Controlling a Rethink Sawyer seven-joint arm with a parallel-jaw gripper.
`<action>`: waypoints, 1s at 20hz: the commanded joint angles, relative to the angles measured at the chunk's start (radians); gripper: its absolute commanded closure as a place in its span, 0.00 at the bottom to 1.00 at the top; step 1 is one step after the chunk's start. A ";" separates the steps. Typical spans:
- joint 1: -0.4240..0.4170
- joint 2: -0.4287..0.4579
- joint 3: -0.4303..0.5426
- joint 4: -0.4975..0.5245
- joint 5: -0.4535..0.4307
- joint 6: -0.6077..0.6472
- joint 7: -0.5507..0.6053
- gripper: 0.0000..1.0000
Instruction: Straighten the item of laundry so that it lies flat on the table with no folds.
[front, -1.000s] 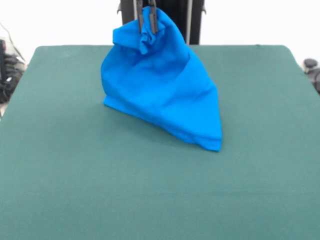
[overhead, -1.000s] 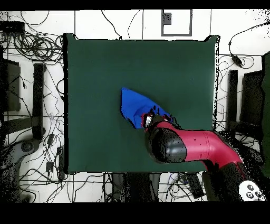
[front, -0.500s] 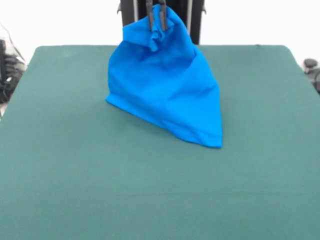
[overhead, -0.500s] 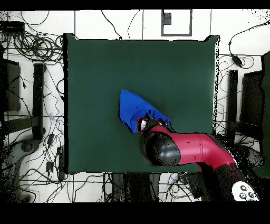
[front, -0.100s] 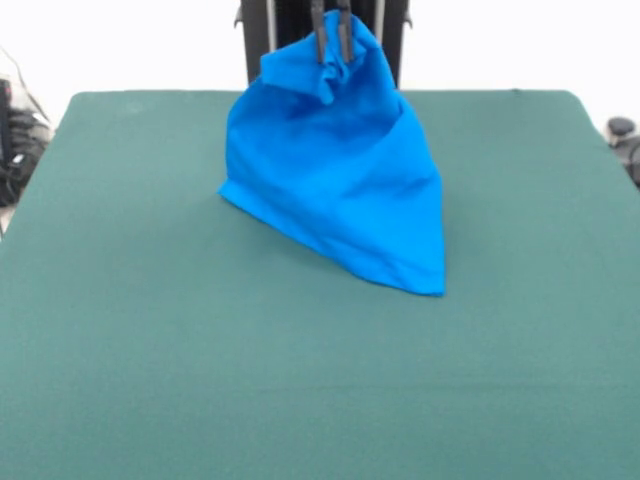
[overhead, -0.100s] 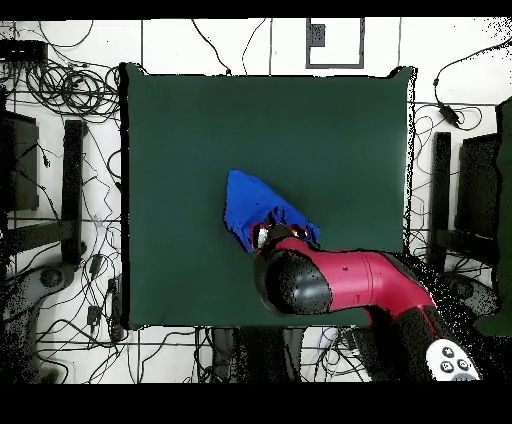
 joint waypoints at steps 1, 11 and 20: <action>0.080 0.095 -0.060 0.047 -0.001 -0.085 0.153 1.00; 0.140 0.139 -0.124 0.041 0.013 -0.157 0.165 1.00; 0.113 0.136 -0.123 0.069 0.017 -0.179 0.137 1.00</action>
